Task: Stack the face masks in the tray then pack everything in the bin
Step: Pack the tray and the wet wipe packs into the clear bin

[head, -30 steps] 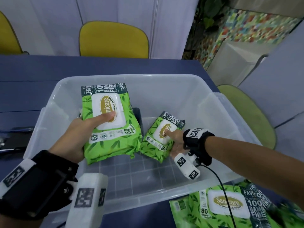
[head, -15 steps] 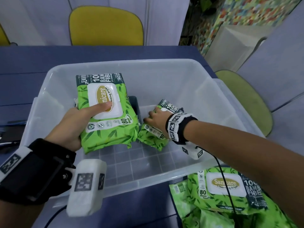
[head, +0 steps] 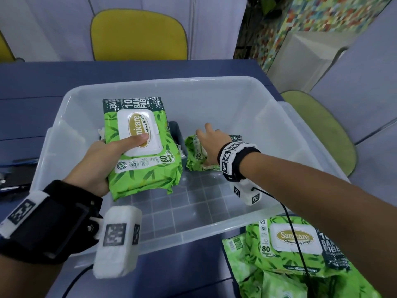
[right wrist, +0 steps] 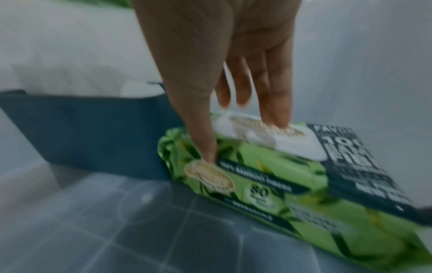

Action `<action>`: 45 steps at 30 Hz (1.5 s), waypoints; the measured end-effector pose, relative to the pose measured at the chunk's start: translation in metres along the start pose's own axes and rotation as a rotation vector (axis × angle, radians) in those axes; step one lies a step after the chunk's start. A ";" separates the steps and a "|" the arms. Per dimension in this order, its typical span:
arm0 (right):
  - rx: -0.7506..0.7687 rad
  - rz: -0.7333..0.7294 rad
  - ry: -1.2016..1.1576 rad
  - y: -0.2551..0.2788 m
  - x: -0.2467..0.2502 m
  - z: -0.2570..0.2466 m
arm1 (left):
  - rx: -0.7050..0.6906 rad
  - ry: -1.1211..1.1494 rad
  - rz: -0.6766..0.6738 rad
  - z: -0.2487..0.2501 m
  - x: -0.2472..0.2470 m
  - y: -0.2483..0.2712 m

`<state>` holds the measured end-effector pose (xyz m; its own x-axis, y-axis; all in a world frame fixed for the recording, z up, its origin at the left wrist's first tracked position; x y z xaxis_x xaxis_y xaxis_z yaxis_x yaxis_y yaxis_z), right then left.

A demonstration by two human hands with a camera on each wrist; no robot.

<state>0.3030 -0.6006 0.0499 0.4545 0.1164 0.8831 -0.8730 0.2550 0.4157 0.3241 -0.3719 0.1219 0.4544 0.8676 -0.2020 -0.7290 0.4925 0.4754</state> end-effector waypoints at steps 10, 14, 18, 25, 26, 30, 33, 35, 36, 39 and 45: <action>-0.035 -0.414 0.187 -0.043 -0.080 0.043 | -0.012 -0.007 -0.007 0.000 -0.001 0.000; 0.025 -0.291 0.160 -0.074 -0.099 0.060 | -0.030 -0.010 -0.019 0.000 -0.004 -0.001; 0.083 -0.309 0.012 -0.017 -0.054 0.030 | -0.012 -0.064 -0.056 -0.003 -0.009 -0.002; 0.137 -0.158 -1.650 0.052 0.079 0.013 | -0.017 -0.217 -0.137 -0.004 -0.018 0.002; 0.154 -0.204 -1.687 0.059 0.083 0.011 | -0.027 -0.226 -0.138 -0.003 -0.019 0.002; 0.192 -0.326 -1.729 0.068 0.069 -0.007 | -0.079 -0.202 -0.185 0.004 -0.029 0.007; 0.147 -0.333 -1.785 0.073 0.059 -0.015 | -0.070 -0.173 -0.233 0.004 -0.035 0.011; 0.093 -0.282 -1.818 0.073 0.057 -0.010 | -0.048 -0.129 -0.239 0.002 -0.038 0.010; 0.062 -0.251 -1.839 0.071 0.056 -0.005 | -0.048 -0.097 -0.215 0.002 -0.036 0.009; -0.087 -0.156 -1.967 0.067 0.052 0.011 | -0.077 -0.048 -0.092 0.005 -0.025 0.003; -0.439 0.018 -2.172 0.059 0.033 0.041 | -0.026 -0.088 -0.061 0.002 -0.020 0.000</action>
<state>0.2595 -0.6207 0.1121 -0.6598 -0.7311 -0.1737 -0.6495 0.4386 0.6211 0.3162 -0.3892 0.1273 0.5409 0.8270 -0.1535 -0.7109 0.5470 0.4420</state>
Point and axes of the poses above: each hand's wrist, its own y-axis away from the middle knuckle, its own x-axis out of the back of the hand, z = x × y, the point moved 7 cm from there along -y, towards the middle knuckle, and after that the axes turned 3 degrees about -z, right-handed, at the moved point
